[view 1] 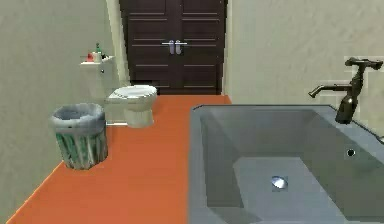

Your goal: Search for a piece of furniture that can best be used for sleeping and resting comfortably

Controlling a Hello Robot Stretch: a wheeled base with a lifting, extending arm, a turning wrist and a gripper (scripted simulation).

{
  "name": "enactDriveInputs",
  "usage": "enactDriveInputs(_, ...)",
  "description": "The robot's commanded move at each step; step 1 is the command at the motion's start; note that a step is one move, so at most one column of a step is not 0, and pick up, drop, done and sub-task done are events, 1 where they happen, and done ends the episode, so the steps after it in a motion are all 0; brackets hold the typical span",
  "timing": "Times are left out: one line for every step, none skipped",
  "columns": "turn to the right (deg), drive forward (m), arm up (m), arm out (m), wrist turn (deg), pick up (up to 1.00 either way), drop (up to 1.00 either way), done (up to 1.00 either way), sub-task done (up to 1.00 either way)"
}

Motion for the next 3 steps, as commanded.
enactDriveInputs(-45.0,0.00,0.00,0.00,0.0,0.00,0.00,0.00,0.00)
enactDriveInputs(-45.0,0.00,0.00,0.00,0.0,0.00,0.00,0.00,0.00)
enactDriveInputs(-45.0,0.00,0.00,0.00,0.0,0.00,0.00,0.00,0.00)
